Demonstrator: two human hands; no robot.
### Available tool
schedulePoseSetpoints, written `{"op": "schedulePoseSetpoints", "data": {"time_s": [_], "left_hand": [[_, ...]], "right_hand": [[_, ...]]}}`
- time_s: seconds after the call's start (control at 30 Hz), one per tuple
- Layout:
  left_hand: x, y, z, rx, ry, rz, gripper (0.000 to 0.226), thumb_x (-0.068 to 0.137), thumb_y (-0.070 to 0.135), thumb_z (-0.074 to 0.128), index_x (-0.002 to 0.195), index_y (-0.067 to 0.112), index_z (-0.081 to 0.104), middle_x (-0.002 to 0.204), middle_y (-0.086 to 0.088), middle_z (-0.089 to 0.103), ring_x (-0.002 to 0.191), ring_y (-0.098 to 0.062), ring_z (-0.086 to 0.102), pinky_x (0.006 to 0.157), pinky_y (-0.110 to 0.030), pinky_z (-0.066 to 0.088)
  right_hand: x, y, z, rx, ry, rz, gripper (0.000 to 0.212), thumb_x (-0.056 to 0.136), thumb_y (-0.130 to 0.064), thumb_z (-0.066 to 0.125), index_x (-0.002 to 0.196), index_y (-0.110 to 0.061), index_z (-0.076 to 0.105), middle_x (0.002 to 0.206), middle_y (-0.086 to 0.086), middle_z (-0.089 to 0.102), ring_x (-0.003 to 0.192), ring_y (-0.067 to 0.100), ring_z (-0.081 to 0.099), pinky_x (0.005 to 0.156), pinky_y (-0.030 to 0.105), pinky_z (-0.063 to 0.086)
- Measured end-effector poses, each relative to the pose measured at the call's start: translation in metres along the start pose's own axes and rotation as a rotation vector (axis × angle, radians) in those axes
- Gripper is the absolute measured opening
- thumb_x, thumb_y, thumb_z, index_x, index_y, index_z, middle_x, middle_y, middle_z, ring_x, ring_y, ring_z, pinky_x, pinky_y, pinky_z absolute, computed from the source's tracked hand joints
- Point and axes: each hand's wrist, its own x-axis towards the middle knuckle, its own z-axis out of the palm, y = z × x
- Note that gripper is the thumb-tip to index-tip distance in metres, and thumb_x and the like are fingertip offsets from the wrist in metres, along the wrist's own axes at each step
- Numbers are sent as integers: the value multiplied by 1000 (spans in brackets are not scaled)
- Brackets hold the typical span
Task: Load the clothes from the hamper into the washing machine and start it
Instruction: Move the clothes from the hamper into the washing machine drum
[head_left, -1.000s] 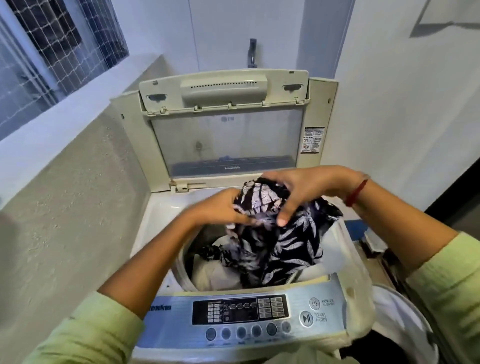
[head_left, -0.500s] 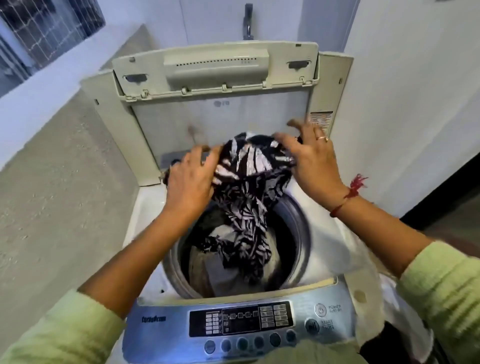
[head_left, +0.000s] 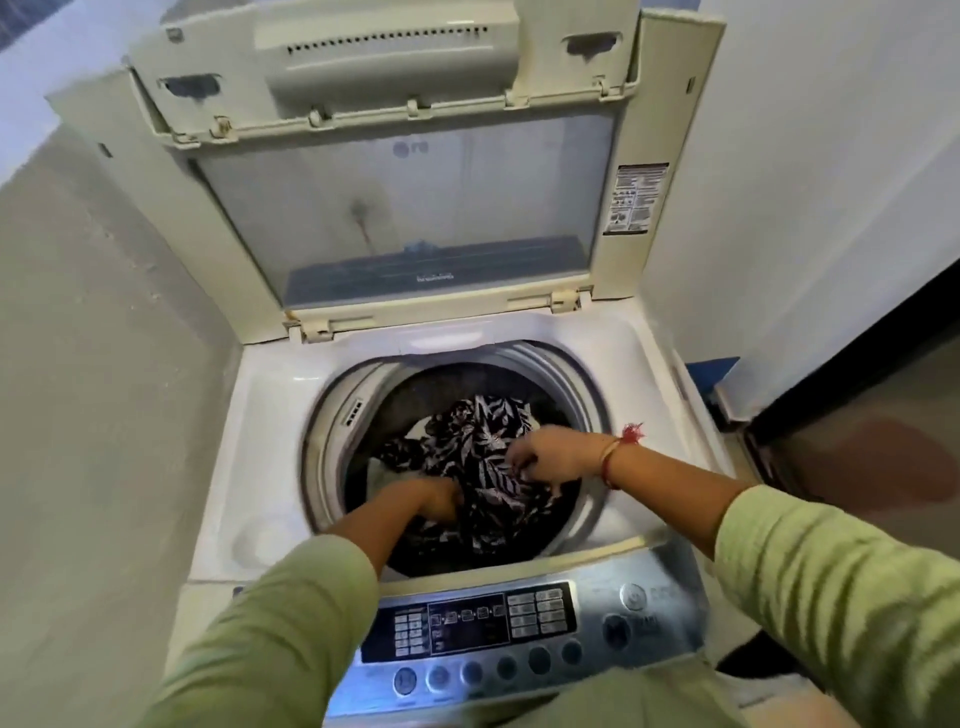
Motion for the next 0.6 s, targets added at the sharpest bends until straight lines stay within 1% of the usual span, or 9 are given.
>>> {"op": "schedulePoseSetpoints", "data": {"time_s": [0.07,0.13,0.17,0.23,0.3,0.37,0.43,0.5,0.6], "left_hand": [[8,1,-12,-220,110,59,20,90,15,57,107,6,64,111,-12,65,97,-23,58,88,-36,49],[4,13,-31,-452,382,100,18,91,11,57,105,5,65,96,-8,64,88,-22,59,73,-27,49],[-2,25,-41,-540,570,111,17,91,12,57,105,9,65,94,-8,65,85,-23,61,70,-26,49],[-20,62,-62,-678,899,213,12,91,15,58,100,18,65,94,-7,69,85,-22,64,78,-32,51],[-48,113,-73,-763,1049,388,8,93,18,56,94,22,62,92,-3,69,82,-19,64,77,-31,51],[-76,175,-72,-763,1067,584,7,92,19,55,92,23,61,89,3,67,78,-9,62,71,-20,48],[-92,235,-59,-676,986,745,6,90,20,56,92,18,61,88,5,64,78,-6,59,65,-16,46],[-88,291,-43,-563,856,869,8,89,24,56,95,18,59,90,7,61,77,-3,57,64,-15,45],[-50,358,-22,-351,733,845,14,91,24,54,103,18,57,99,5,56,88,-11,57,71,-23,48]], "right_hand": [[-12,12,-10,187,149,-3,36,91,-15,52,127,-13,55,127,9,58,114,24,54,94,28,41],[-31,23,-20,344,284,-17,34,90,-14,55,125,-12,56,124,8,60,113,22,56,92,24,41],[-44,30,-24,429,352,-28,33,90,-13,57,123,-13,58,121,7,61,112,21,57,94,25,43],[-77,44,-32,573,494,-48,29,89,-13,59,118,-15,61,111,5,64,104,18,61,92,24,46],[-115,59,-36,633,634,-45,24,89,-14,60,113,-17,63,101,0,66,90,14,64,84,19,46],[-157,78,-31,676,752,-19,20,90,-17,60,110,-17,64,100,-1,68,88,15,65,83,22,48],[-193,97,-20,704,843,-2,21,91,-15,59,111,-14,64,103,-1,68,94,14,66,85,25,51],[-229,125,2,724,934,47,21,90,-6,56,109,-14,63,104,-3,68,97,8,64,84,21,51],[-268,172,52,727,1014,259,24,91,-9,55,108,-23,63,101,-7,67,92,6,63,81,21,49]]}}
